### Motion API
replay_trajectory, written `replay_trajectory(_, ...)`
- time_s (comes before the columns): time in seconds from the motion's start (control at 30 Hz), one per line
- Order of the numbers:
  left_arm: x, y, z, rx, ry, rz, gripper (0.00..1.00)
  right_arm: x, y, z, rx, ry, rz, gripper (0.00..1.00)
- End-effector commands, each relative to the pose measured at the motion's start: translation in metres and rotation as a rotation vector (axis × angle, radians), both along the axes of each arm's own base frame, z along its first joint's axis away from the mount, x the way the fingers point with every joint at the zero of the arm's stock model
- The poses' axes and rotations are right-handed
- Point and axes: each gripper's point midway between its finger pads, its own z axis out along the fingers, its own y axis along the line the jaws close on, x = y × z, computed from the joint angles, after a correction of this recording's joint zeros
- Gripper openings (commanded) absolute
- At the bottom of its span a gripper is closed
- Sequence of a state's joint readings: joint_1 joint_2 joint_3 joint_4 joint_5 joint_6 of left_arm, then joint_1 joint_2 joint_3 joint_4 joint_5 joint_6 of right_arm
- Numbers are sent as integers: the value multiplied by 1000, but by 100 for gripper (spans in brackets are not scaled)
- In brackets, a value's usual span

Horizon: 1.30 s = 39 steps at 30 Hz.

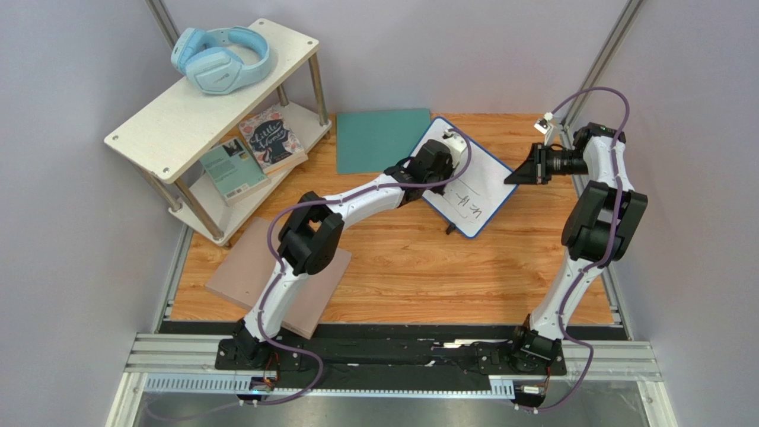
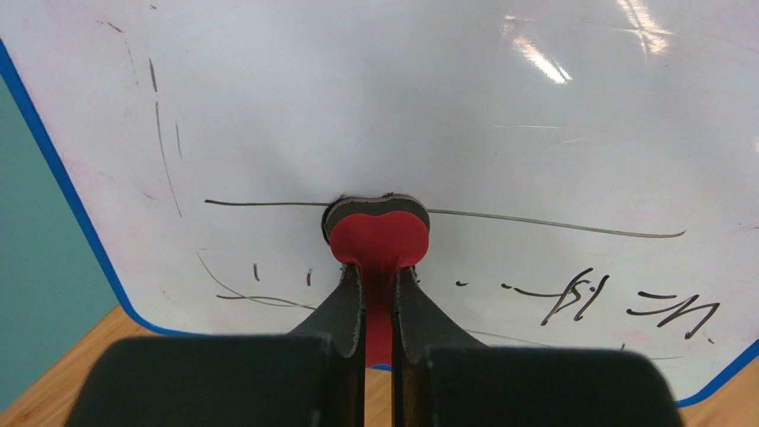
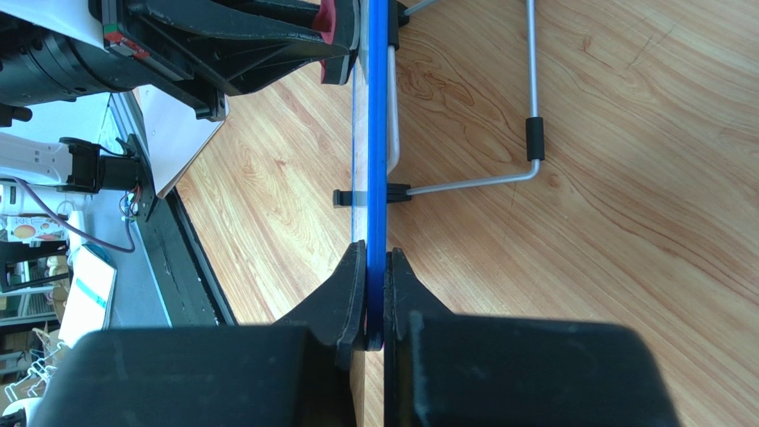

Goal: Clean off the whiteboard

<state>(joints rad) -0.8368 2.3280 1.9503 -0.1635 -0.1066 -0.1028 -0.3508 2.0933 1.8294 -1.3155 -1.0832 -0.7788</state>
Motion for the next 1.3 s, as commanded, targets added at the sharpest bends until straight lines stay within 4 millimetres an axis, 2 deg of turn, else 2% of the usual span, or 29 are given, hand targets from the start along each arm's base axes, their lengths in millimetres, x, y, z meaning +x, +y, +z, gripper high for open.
replay_trajectory(0.0,-26,-42,27,-111,-52,-149,0,1,-1,-11,-134,-69,83,0)
replay_trajectory(0.03,-13,-31,28,-114,-55,-97,0,2,-2,-9,-144,-75,84,0)
replay_trajectory(0.1,-1,-23,33,-164,-21,-40,0,3,-2,-8,-138,-75,85,0)
replay_trajectory(0.13,13,-10,33,-176,-8,4,0,1,0,-7,-132,-79,94,0)
replay_trajectory(0.33,57,32,37,-247,42,166,0,-7,3,-2,-121,-88,116,0)
replay_trajectory(0.37,69,41,38,-252,35,203,0,-8,3,-3,-121,-90,121,0)
replay_trajectory(0.4,75,45,38,-253,31,218,0,-9,3,-3,-123,-92,124,0)
replay_trajectory(0.43,82,48,28,-241,42,229,0,-11,4,-3,-123,-88,127,0)
replay_trajectory(0.47,90,50,37,-240,24,241,0,-11,4,-3,-124,-91,131,0)
replay_trajectory(0.5,95,52,38,-231,17,252,0,-12,4,-3,-124,-89,133,0)
replay_trajectory(0.53,98,52,28,-214,20,255,0,-12,4,-5,-124,-85,135,0)
replay_trajectory(0.57,105,53,37,-212,-4,263,0,-12,3,-6,-125,-86,138,0)
replay_trajectory(0.63,110,51,31,-200,-5,261,0,-12,3,-7,-124,-81,140,0)
replay_trajectory(0.73,107,44,34,-223,1,233,0,-12,4,-7,-121,-81,143,0)
replay_trajectory(0.8,100,41,23,-211,16,222,0,-12,4,-8,-117,-81,147,0)
replay_trajectory(0.83,96,39,31,-220,14,210,0,-12,4,-8,-117,-81,148,0)
replay_trajectory(0.87,91,37,25,-213,10,183,0,-13,4,-7,-117,-82,148,0)
replay_trajectory(0.9,83,31,26,-209,2,164,0,-13,4,-8,-118,-80,150,0)
replay_trajectory(1.03,63,25,28,-172,-36,159,0,-16,4,-7,-118,-82,159,0)
replay_trajectory(1.17,63,26,14,-176,29,230,0,-17,4,-9,-115,-79,161,0)
replay_trajectory(1.27,60,24,7,-252,107,312,0,-17,3,-7,-115,-83,164,0)
